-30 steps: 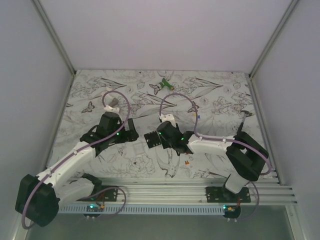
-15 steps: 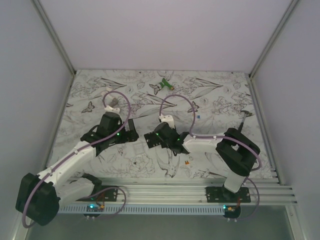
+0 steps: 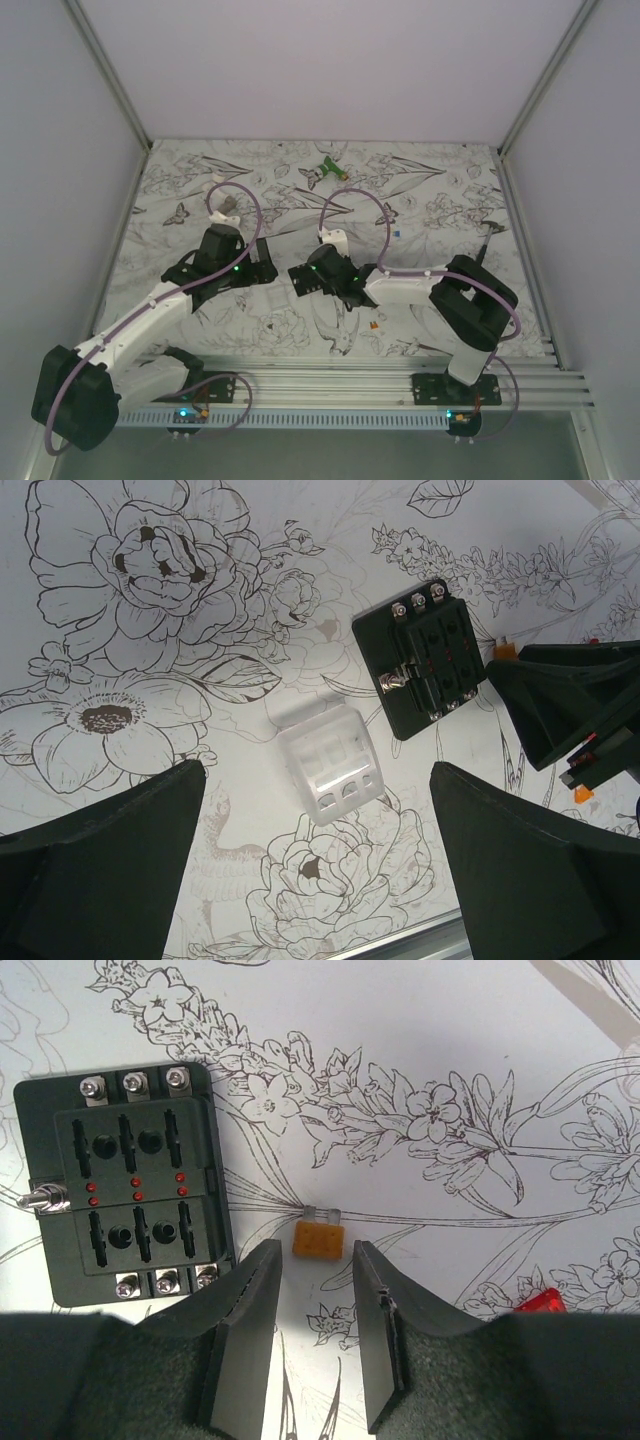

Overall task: Snap on the fuse box
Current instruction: Pick up the fuse from the center of the board.

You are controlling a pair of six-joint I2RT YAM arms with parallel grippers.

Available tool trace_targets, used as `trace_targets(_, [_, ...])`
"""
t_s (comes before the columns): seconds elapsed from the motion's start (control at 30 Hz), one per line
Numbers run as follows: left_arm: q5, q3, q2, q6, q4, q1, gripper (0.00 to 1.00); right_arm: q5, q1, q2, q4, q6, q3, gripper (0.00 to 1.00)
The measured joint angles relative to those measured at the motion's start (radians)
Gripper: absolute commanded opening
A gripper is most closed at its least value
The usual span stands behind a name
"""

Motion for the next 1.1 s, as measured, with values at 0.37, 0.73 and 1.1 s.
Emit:
trace_targets(0.37, [0.008,0.000,0.008,0.000,0.000,0.000,1.00,0.020,0.000,0.014,-0.003,0.012,0.015,0.31])
trace_targets(0.73, [0.042,0.000,0.023,-0.019,-0.001,0.000,1.00,0.016,0.000,0.012,0.005,-0.004,0.011,0.25])
trace_targets(1.1, [0.125,0.079,0.080,-0.071,-0.003,0.000,0.99,-0.100,-0.014,-0.050,0.097,-0.154,-0.037,0.24])
